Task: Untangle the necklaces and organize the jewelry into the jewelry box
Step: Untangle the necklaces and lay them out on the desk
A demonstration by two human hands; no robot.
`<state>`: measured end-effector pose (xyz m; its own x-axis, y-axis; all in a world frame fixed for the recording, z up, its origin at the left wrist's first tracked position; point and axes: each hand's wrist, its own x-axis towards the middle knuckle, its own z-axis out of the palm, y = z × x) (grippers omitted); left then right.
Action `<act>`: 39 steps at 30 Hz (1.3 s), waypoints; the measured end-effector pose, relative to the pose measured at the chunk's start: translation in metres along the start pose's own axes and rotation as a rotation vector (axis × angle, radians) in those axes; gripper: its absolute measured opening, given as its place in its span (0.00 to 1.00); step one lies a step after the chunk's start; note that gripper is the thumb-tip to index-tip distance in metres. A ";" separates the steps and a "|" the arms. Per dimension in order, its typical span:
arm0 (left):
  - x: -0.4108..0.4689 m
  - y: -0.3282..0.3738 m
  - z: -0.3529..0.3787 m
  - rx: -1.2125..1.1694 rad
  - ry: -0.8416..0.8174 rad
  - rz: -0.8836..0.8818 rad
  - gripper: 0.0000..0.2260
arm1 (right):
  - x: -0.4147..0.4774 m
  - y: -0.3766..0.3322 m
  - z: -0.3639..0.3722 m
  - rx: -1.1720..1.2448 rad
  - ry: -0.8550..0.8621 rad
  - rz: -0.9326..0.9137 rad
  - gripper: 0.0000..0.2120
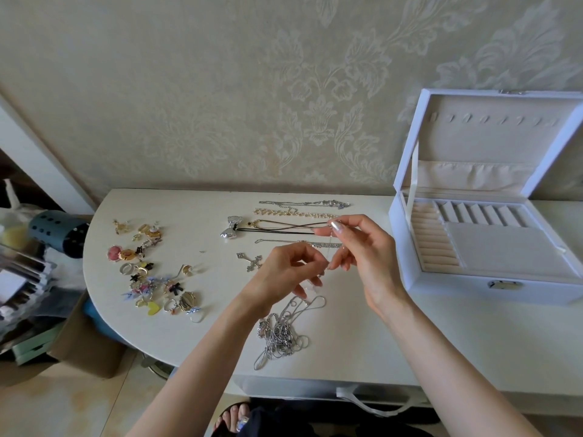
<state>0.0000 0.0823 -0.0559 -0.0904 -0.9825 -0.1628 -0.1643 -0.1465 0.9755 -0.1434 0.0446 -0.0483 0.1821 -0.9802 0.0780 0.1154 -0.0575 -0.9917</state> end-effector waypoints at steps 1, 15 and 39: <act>0.000 0.000 0.000 0.000 0.003 -0.004 0.03 | 0.000 0.000 0.000 0.001 0.003 0.003 0.04; 0.000 0.001 -0.003 -0.228 0.071 0.014 0.03 | 0.003 0.008 -0.005 -0.020 -0.134 0.080 0.07; 0.003 -0.003 -0.002 0.129 0.280 0.071 0.05 | 0.004 0.009 -0.005 -0.102 -0.138 0.139 0.03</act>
<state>0.0026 0.0800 -0.0592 0.1651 -0.9858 -0.0300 -0.2917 -0.0778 0.9533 -0.1469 0.0394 -0.0577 0.3219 -0.9453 -0.0534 -0.0181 0.0503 -0.9986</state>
